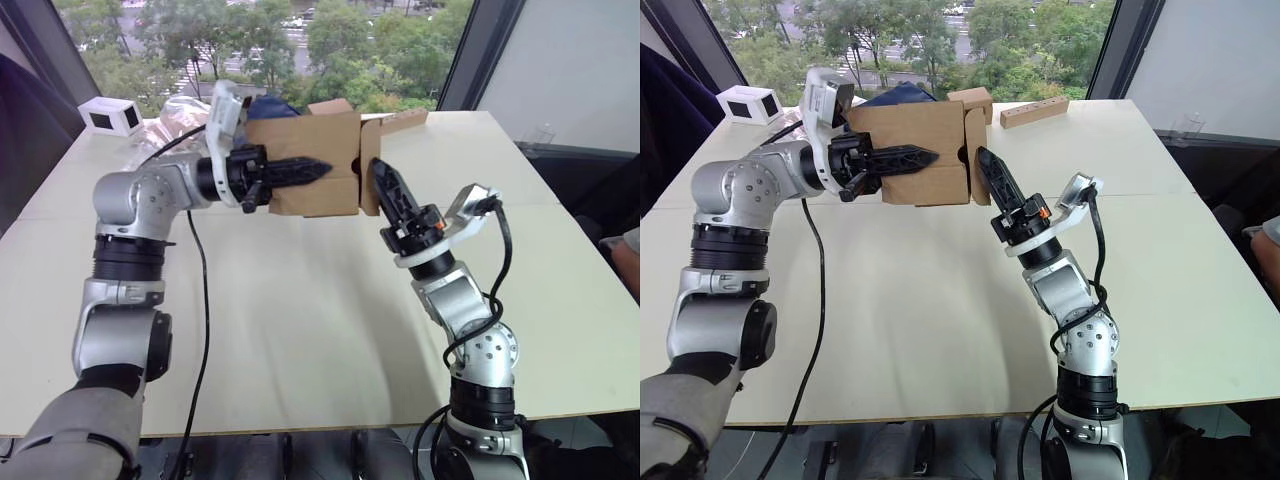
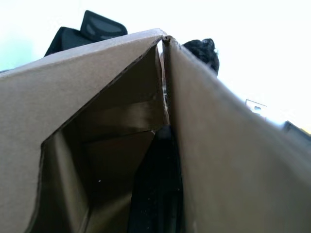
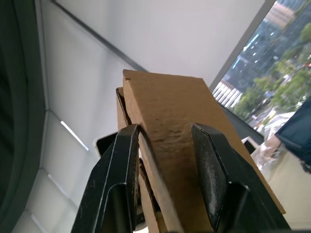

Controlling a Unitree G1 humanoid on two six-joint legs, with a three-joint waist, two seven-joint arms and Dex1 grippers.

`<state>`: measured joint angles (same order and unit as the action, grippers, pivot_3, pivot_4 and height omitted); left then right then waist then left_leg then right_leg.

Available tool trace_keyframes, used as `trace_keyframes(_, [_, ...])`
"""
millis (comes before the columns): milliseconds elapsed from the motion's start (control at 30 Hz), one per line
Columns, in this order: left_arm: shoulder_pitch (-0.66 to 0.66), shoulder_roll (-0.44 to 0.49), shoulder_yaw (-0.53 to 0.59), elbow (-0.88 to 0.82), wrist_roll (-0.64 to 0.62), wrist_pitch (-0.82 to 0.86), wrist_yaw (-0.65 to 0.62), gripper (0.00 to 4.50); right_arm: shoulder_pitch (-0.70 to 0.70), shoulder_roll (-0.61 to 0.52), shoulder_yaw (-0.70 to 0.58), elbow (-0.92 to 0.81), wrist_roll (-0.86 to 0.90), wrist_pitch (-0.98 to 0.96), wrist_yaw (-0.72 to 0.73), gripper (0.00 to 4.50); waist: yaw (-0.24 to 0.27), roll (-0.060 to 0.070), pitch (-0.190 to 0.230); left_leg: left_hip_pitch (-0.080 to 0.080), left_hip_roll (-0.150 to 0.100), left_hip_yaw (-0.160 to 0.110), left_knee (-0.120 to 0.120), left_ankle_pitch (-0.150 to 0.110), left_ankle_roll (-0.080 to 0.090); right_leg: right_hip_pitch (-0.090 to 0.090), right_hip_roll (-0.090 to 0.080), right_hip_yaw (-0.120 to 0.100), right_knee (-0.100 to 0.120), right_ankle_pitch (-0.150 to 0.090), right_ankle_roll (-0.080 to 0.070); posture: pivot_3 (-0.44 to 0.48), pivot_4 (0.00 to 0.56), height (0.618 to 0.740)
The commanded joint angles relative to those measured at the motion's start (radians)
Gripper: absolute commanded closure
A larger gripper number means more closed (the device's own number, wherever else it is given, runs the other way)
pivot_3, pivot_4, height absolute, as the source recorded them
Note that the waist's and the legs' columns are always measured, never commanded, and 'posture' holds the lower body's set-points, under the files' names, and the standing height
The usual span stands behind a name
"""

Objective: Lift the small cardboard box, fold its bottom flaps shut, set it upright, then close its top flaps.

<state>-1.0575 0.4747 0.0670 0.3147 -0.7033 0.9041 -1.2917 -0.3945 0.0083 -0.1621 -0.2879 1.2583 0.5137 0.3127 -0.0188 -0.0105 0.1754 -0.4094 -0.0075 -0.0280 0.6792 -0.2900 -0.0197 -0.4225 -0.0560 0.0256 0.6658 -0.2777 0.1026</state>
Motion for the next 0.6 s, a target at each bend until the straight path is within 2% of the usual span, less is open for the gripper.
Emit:
trace_keyframes(33, [-0.004,-0.005,0.036,-0.033,-0.032,-0.017,0.011,4.5,-0.027,0.023,0.016,-0.024,-0.026,-0.026,-0.01,2.83,0.0,0.0,0.0,0.0,0.0,0.0,0.0,0.0,0.0,0.0,0.0,0.0,0.0,0.0,0.0,0.0,0.15,0.74])
trace_keyframes(333, [-0.007,-0.024,0.043,-0.007,-0.029,-0.05,0.036,4.5,-0.044,0.052,0.041,-0.028,-0.037,-0.03,-0.014,2.83,-0.001,0.0,0.0,0.0,0.0,0.0,0.0,0.0,0.0,0.0,0.0,0.0,0.0,0.0,0.0,0.0,0.15,0.74])
trace_keyframes(600, [0.0,-0.057,0.048,0.011,-0.026,-0.072,0.064,4.5,-0.034,0.152,0.083,-0.035,-0.063,-0.056,-0.048,2.83,-0.001,0.0,0.0,0.0,0.0,0.0,0.0,0.0,0.0,0.0,0.0,0.0,0.0,0.0,0.0,0.0,0.15,0.74])
